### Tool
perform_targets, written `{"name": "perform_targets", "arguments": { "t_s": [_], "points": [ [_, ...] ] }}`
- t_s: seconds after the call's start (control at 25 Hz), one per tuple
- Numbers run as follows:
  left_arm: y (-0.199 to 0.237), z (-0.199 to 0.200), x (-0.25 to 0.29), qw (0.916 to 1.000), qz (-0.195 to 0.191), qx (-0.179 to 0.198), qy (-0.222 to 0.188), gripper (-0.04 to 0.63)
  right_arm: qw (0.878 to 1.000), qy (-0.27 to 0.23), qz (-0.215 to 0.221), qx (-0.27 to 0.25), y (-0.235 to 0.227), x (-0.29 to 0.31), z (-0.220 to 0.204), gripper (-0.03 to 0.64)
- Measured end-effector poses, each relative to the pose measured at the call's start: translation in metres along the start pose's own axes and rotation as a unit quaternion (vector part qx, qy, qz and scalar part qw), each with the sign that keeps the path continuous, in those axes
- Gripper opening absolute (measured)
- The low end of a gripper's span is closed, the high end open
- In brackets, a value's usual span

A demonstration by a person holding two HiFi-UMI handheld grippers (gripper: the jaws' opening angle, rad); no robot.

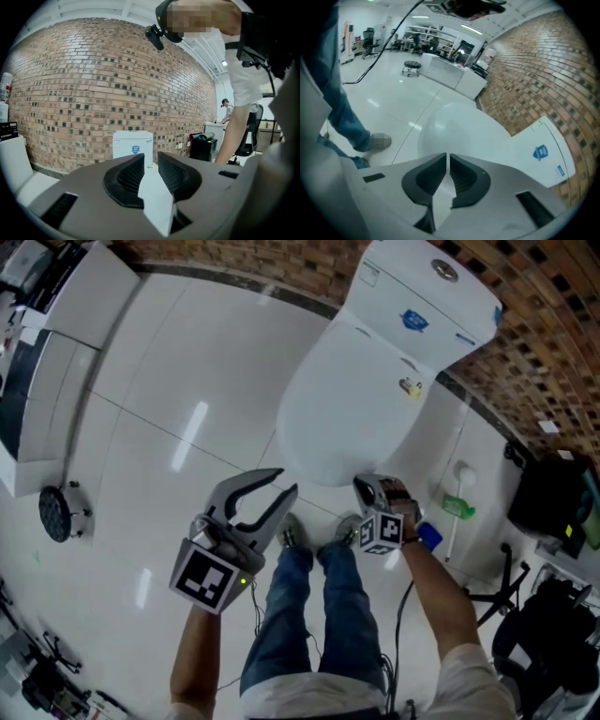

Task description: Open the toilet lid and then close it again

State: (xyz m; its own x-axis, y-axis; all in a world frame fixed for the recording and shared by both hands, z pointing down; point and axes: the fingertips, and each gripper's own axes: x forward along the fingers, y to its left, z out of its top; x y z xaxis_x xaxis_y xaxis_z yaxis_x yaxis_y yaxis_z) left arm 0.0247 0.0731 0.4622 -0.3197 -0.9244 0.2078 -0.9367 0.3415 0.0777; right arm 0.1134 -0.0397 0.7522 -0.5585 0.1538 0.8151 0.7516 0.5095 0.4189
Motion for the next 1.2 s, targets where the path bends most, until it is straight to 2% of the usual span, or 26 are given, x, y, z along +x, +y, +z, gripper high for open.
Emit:
{"name": "perform_targets", "arguments": {
  "t_s": [0.12,0.2,0.32,0.44,0.52,0.6,0.84,1.0,1.2],
  "points": [
    [-0.002,0.007,-0.002,0.9998,-0.010,0.013,0.011,0.087,0.994,-0.025,-0.052,0.096,-0.037,-0.032,0.020,0.020],
    [-0.008,0.013,-0.007,0.9985,-0.023,0.032,0.039,0.087,0.980,-0.059,-0.091,0.169,-0.065,-0.072,0.039,0.020],
    [-0.021,0.041,-0.014,0.9970,-0.037,0.045,0.051,0.087,0.951,-0.148,-0.116,0.246,-0.108,-0.154,0.080,0.020],
    [-0.036,0.084,-0.015,0.9966,-0.048,0.058,0.034,0.087,0.910,-0.257,-0.118,0.303,-0.154,-0.246,0.128,0.020],
    [-0.047,0.114,-0.016,0.9960,-0.057,0.065,0.021,0.087,0.888,-0.301,-0.117,0.326,-0.177,-0.300,0.151,0.020],
    [-0.060,0.142,-0.021,0.9957,-0.062,0.069,0.008,0.087,0.875,-0.327,-0.116,0.337,-0.190,-0.346,0.164,0.020],
    [-0.085,0.199,-0.033,0.9953,-0.061,0.072,-0.025,0.087,0.864,-0.330,-0.123,0.359,-0.189,-0.413,0.156,0.020],
    [-0.097,0.206,-0.037,0.9942,-0.065,0.083,-0.023,0.087,0.871,-0.310,-0.128,0.360,-0.169,-0.425,0.140,0.020],
    [-0.102,0.210,-0.040,0.9937,-0.067,0.087,-0.023,0.087,0.871,-0.312,-0.129,0.356,-0.162,-0.431,0.141,0.020]
  ]
}}
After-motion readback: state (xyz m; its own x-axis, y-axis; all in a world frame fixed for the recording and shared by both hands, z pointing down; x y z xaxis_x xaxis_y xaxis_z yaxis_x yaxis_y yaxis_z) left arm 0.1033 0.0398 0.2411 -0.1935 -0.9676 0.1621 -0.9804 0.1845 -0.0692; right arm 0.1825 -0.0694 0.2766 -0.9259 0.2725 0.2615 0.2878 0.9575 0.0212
